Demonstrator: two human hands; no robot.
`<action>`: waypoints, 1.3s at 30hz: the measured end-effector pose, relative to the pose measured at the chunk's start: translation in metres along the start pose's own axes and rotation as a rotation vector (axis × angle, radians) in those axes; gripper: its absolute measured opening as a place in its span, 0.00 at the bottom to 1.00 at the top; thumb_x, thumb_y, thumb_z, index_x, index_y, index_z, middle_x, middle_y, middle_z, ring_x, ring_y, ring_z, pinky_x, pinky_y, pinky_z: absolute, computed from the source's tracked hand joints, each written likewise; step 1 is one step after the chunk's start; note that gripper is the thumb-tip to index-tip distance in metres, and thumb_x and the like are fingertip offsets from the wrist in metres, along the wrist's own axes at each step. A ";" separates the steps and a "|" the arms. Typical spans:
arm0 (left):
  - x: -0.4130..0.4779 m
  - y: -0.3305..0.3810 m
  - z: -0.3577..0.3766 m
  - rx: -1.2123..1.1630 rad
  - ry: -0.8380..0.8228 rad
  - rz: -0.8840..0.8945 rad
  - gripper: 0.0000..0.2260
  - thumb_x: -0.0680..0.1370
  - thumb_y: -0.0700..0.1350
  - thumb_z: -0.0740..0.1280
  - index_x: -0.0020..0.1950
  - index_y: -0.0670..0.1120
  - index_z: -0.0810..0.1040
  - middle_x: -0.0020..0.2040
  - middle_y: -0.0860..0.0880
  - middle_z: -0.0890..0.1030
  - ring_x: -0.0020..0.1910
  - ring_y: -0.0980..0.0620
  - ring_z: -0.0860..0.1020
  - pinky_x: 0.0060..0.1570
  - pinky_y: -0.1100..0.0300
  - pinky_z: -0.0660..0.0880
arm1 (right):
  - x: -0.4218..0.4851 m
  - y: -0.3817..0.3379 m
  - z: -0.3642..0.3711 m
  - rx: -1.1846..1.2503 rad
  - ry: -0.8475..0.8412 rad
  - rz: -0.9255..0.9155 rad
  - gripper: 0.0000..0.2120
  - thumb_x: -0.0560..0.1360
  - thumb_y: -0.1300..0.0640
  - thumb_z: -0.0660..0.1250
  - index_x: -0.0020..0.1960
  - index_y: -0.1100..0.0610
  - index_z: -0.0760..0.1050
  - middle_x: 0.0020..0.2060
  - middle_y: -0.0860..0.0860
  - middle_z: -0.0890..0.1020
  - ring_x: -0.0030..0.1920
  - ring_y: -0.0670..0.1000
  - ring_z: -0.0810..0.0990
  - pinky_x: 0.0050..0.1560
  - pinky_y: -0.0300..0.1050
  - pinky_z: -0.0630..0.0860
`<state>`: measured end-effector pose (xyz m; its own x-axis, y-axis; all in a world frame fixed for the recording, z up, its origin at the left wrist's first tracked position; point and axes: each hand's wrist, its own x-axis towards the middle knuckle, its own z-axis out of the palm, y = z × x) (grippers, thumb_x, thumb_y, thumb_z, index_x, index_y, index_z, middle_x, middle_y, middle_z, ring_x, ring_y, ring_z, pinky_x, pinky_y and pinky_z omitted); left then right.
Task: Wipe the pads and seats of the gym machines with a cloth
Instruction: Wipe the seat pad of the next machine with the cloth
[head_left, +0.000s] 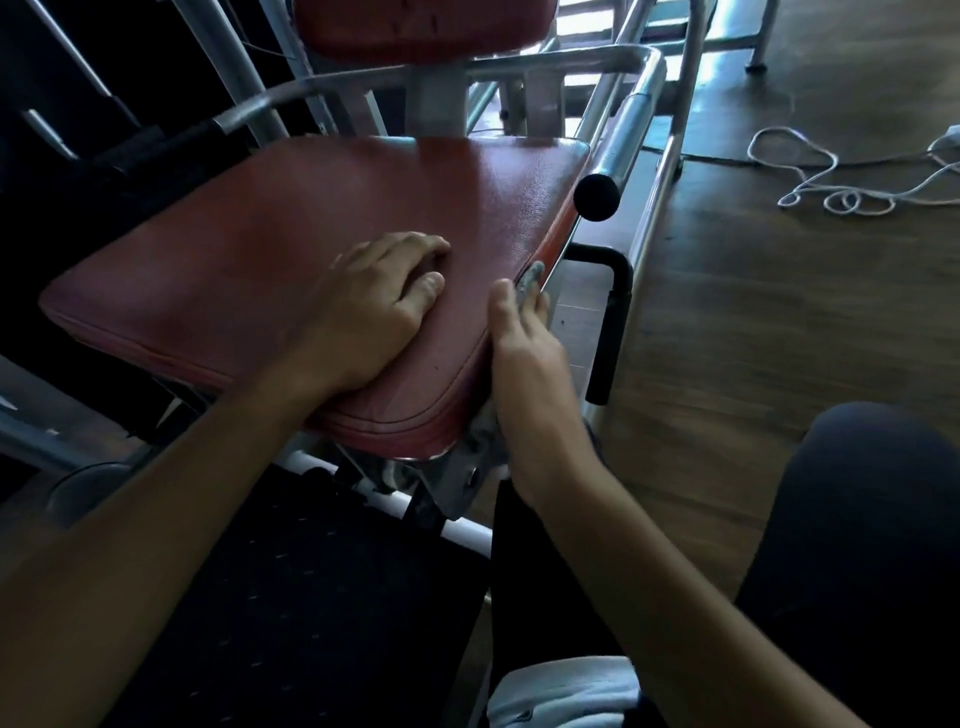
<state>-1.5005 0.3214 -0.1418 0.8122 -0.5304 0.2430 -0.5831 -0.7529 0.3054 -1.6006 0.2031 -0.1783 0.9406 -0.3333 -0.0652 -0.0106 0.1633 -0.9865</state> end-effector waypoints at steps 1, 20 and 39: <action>0.000 0.001 0.000 0.000 -0.002 0.001 0.22 0.78 0.55 0.55 0.70 0.53 0.73 0.70 0.53 0.74 0.69 0.49 0.71 0.71 0.48 0.63 | -0.013 0.002 0.002 0.017 -0.009 -0.008 0.28 0.82 0.40 0.53 0.79 0.41 0.48 0.79 0.38 0.48 0.71 0.32 0.49 0.72 0.36 0.50; 0.001 0.000 0.000 0.014 -0.004 0.004 0.23 0.78 0.55 0.55 0.71 0.52 0.72 0.71 0.53 0.74 0.69 0.48 0.71 0.71 0.47 0.63 | -0.012 0.007 -0.005 -0.017 -0.105 0.012 0.32 0.79 0.35 0.55 0.78 0.37 0.47 0.78 0.35 0.47 0.71 0.30 0.49 0.72 0.34 0.51; 0.003 -0.004 0.002 0.004 0.002 0.008 0.26 0.76 0.62 0.52 0.70 0.54 0.73 0.69 0.55 0.75 0.69 0.50 0.72 0.70 0.46 0.65 | -0.019 0.001 -0.008 -0.085 -0.140 0.046 0.32 0.77 0.32 0.55 0.78 0.38 0.52 0.78 0.38 0.51 0.73 0.34 0.54 0.76 0.43 0.55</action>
<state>-1.4955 0.3218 -0.1440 0.8074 -0.5357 0.2472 -0.5895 -0.7501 0.2998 -1.6212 0.2025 -0.1795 0.9765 -0.1937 -0.0949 -0.0778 0.0940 -0.9925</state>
